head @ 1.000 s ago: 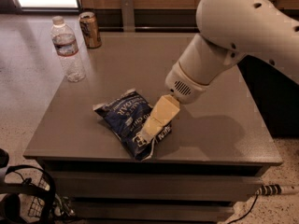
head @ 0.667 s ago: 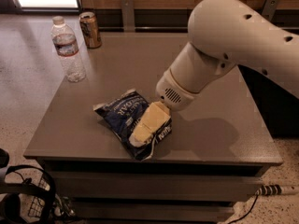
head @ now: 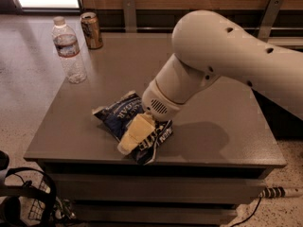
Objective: Move blue chip bag near orange can
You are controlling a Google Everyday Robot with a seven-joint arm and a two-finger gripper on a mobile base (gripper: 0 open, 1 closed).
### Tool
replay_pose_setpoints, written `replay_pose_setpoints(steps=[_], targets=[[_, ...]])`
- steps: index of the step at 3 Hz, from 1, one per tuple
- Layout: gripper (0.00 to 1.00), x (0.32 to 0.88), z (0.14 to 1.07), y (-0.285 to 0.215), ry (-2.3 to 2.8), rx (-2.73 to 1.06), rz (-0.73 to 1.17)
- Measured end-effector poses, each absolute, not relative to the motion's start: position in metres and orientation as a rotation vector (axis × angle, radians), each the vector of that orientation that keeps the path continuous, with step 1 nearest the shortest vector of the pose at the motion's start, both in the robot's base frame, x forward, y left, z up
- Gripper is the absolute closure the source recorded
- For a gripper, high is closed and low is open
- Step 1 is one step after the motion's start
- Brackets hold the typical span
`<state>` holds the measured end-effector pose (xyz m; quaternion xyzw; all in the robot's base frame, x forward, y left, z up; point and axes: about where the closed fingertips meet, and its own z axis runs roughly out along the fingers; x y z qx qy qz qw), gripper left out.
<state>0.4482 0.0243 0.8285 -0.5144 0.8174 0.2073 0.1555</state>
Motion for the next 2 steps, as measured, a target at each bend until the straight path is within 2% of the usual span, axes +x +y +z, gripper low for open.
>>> replay_pose_setpoints(steps=[1, 2], targets=[[0.41, 0.4475, 0.8292, 0.0245, 2.341, -1.475, 0.592], [0.72, 0.4461, 0.8299, 0.0258, 2.338, -1.48, 0.589]])
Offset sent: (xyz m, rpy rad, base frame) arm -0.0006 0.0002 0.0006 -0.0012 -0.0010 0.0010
